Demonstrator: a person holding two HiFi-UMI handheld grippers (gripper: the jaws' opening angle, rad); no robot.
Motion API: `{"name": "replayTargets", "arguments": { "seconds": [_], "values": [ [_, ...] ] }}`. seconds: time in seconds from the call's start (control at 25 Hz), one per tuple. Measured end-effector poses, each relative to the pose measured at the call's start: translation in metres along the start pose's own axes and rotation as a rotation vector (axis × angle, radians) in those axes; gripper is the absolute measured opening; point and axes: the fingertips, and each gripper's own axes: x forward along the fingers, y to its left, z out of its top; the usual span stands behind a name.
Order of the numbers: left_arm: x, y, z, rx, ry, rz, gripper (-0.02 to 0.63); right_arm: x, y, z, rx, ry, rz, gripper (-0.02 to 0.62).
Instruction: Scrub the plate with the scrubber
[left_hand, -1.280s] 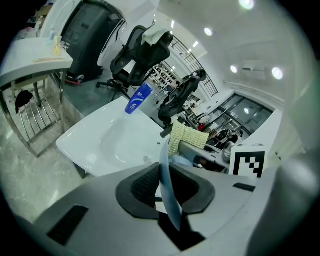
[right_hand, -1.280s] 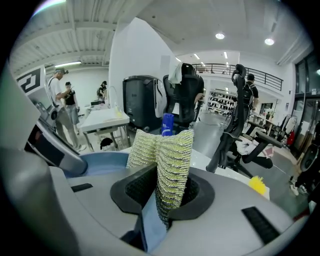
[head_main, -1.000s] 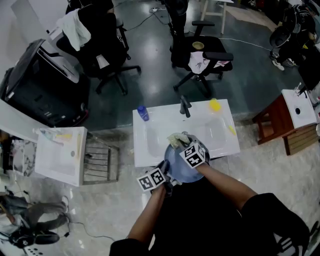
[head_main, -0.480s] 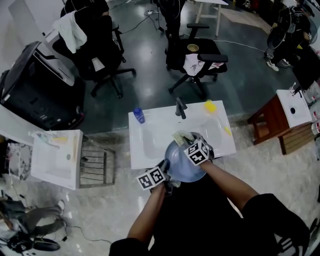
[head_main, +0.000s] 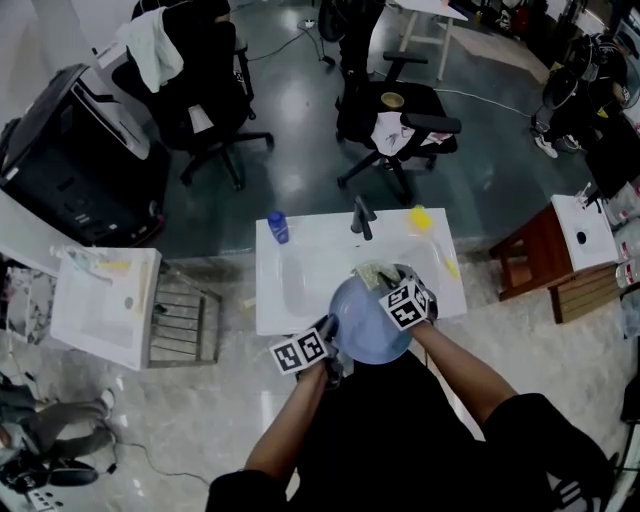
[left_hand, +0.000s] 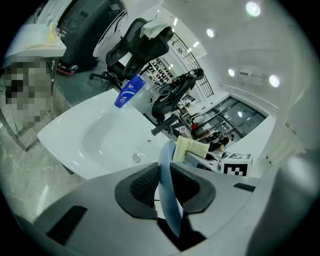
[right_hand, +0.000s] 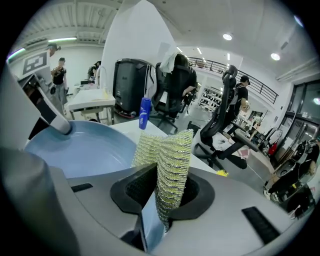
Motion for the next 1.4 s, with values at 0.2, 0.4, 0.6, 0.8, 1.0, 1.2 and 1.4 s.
{"name": "replayTargets", "arguments": {
  "seconds": [0.2,0.4,0.6,0.8,1.0,1.2,1.4],
  "values": [
    [0.001,0.003,0.002,-0.020,-0.002,-0.001,0.061,-0.001,-0.008,-0.006,0.013,0.009,-0.006,0.075],
    [0.001,0.005,0.005,-0.028,-0.003,-0.005,0.061,-0.001,-0.010,-0.012,0.010,0.020,-0.010,0.075],
    [0.001,0.007,0.009,-0.041,-0.007,-0.012,0.063,-0.001,-0.013,-0.020,-0.004,0.034,-0.012,0.075],
    [0.000,0.008,0.010,-0.044,-0.001,-0.024,0.063,-0.004,-0.014,-0.029,0.019,0.055,-0.011,0.075],
    [0.000,0.008,0.011,-0.048,0.004,-0.033,0.064,-0.006,-0.016,-0.033,0.057,0.061,-0.005,0.075],
    [-0.001,0.011,0.012,-0.057,-0.001,-0.037,0.067,-0.009,-0.014,-0.041,0.070,0.072,-0.004,0.075],
    [-0.005,0.017,0.016,-0.066,-0.010,-0.033,0.067,-0.013,-0.009,-0.050,0.090,0.098,0.009,0.075]
  ]
}}
